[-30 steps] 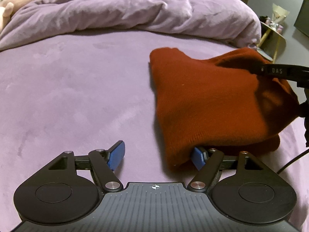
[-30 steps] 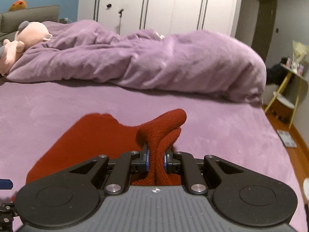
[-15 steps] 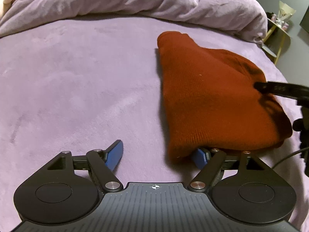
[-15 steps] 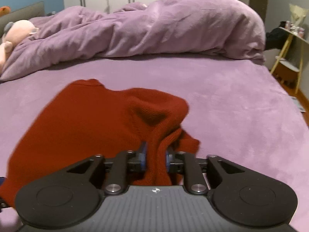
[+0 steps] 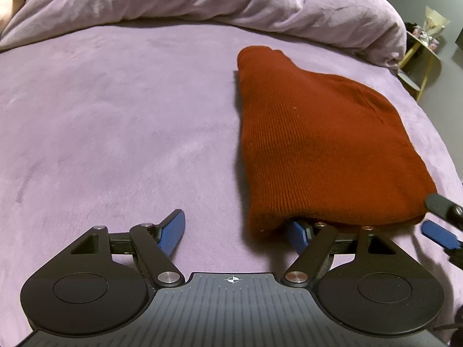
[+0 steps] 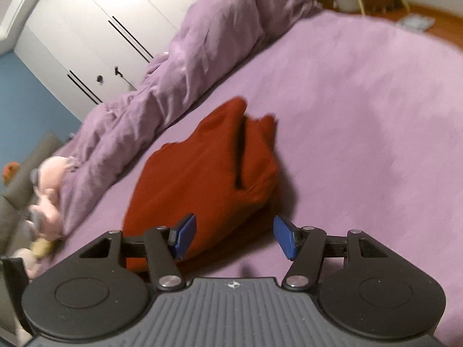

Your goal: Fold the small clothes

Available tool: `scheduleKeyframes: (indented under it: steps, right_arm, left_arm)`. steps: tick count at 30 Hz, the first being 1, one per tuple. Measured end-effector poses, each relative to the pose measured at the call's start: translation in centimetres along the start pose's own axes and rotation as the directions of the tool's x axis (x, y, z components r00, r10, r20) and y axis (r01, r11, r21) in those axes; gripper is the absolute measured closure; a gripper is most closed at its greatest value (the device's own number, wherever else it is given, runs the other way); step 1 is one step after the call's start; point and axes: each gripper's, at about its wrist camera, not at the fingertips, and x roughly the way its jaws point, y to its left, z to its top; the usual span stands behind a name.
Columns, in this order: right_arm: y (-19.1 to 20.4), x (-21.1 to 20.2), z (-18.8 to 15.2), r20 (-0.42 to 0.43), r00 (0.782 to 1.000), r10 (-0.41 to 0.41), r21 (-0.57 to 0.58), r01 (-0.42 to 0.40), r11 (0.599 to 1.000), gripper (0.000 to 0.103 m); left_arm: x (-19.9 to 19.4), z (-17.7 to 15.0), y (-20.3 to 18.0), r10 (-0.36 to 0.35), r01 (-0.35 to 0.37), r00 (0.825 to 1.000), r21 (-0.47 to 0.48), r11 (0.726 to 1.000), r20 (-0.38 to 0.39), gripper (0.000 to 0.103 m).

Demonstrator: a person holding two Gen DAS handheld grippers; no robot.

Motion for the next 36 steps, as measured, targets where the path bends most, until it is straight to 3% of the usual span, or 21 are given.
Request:
scheduleKeyframes:
  steps: [1, 3, 5, 7, 8, 9, 10, 11, 12, 13, 15, 16, 20, 24, 26, 27, 28, 30, 31, 36]
  right_arm:
    - [-0.1, 0.6, 0.2, 0.0, 1.0, 0.022, 0.026, -0.022, 0.999, 0.045]
    - [-0.5, 1.9, 0.7, 0.003, 1.0, 0.024, 0.087, -0.025, 0.996, 0.058]
    - [-0.9, 2.5, 0.8, 0.04, 0.999, 0.014, 0.131, -0.019, 0.991, 0.079]
    - [-2.0, 3.3, 0.9, 0.023, 0.999, 0.044, 0.251, -0.048, 0.967, 0.086]
    - [-3.1, 3.6, 1.1, 0.023, 0.993, 0.115, 0.341, -0.116, 0.933, 0.087]
    - [-4.3, 3.5, 0.9, 0.047, 0.976, 0.213, 0.443, -0.211, 0.871, 0.087]
    - [-5.7, 3.4, 0.6, 0.104, 0.945, 0.31, 0.551, -0.314, 0.773, 0.087]
    - [-6.6, 3.3, 0.3, 0.144, 0.925, 0.352, 0.609, -0.364, 0.705, 0.088]
    - [-7.0, 3.0, 0.3, 0.157, 0.922, 0.355, 0.631, -0.37, 0.682, 0.088]
    - [-7.0, 2.7, 0.4, 0.146, 0.939, 0.313, 0.607, -0.334, 0.721, 0.088]
    - [-5.9, 2.3, 0.8, 0.074, 0.983, 0.168, 0.487, -0.183, 0.854, 0.088]
    - [-5.4, 2.5, 0.8, 0.04, 0.993, 0.115, 0.434, -0.121, 0.893, 0.088]
    - [-3.2, 2.8, 1.2, 0.014, 1.0, -0.005, 0.241, 0.001, 0.971, 0.088]
    - [-2.0, 3.2, 1.6, 0.001, 0.998, -0.071, 0.117, 0.07, 0.991, 0.089]
    - [-1.2, 2.4, 1.8, 0.0, 0.994, -0.106, 0.054, 0.106, 0.993, 0.082]
    - [-0.6, 1.5, 1.9, 0.019, 0.988, -0.156, 0.013, 0.156, 0.988, 0.077]
    - [-0.1, 0.7, 1.8, 0.049, 0.978, -0.204, -0.025, 0.205, 0.978, 0.063]
    - [0.6, -1.0, 1.9, 0.127, 0.946, -0.298, -0.09, 0.31, 0.946, 0.06]
    - [0.8, -1.5, 2.2, 0.146, 0.941, -0.305, -0.104, 0.321, 0.941, 0.06]
    - [3.4, 1.1, 4.6, 0.048, 0.992, -0.116, -0.145, 0.122, 0.982, 0.065]
  left_arm:
    - [0.0, 0.0, -0.1, 0.004, -0.004, 1.0, 0.001, 1.0, -0.001, 0.024]
    - [0.0, 0.0, -0.2, 0.005, -0.005, 1.0, 0.005, 1.0, -0.002, 0.024]
    - [0.1, 0.1, -0.2, 0.01, -0.01, 1.0, 0.009, 1.0, -0.004, 0.024]
    - [0.0, 0.2, -0.1, 0.007, -0.007, 1.0, 0.011, 1.0, -0.001, 0.024]
    - [-0.1, 0.3, 0.1, 0.013, -0.013, 1.0, 0.017, 1.0, 0.002, 0.024]
    - [-0.3, 0.4, 0.2, 0.018, -0.019, 1.0, 0.02, 1.0, 0.007, 0.024]
    - [-0.5, 0.5, 0.3, 0.019, -0.019, 1.0, 0.017, 1.0, 0.015, 0.024]
    - [-0.6, 0.7, 0.7, 0.013, -0.013, 1.0, 0.004, 1.0, 0.019, 0.024]
    - [-0.7, 0.8, 0.9, 0.004, -0.004, 1.0, -0.008, 1.0, 0.019, 0.024]
    - [-0.8, 0.8, 1.1, -0.001, 0.001, 1.0, -0.017, 1.0, 0.018, 0.024]
    - [-0.9, 0.8, 1.2, -0.007, 0.007, 1.0, -0.016, 1.0, 0.01, 0.024]
    - [-0.9, 0.6, 1.1, -0.003, 0.003, 1.0, -0.006, 1.0, 0.008, 0.024]
    - [-1.5, 0.1, 1.6, -0.021, 0.021, 1.0, 0.016, 1.0, -0.009, 0.024]
    - [-3.6, 0.4, 2.5, -0.006, 0.006, 1.0, 0.026, 1.0, 0.023, 0.026]
    - [-5.0, 1.0, 3.2, 0.003, -0.005, 0.998, 0.027, 1.0, 0.068, 0.026]
    - [-5.4, 1.3, 3.5, 0.003, -0.005, 0.996, 0.021, 1.0, 0.086, 0.026]
    - [-5.8, 1.7, 3.9, 0.003, -0.004, 0.995, 0.012, 1.0, 0.1, 0.026]
    - [-5.8, 2.4, 4.2, -0.001, 0.001, 0.993, -0.006, 1.0, 0.115, 0.025]
    - [-5.4, 2.8, 4.1, 0.001, 0.001, 0.993, -0.014, 1.0, 0.114, 0.025]
    - [-3.4, 4.1, 1.9, -0.031, 0.036, 0.995, -0.05, 0.998, 0.09, 0.025]
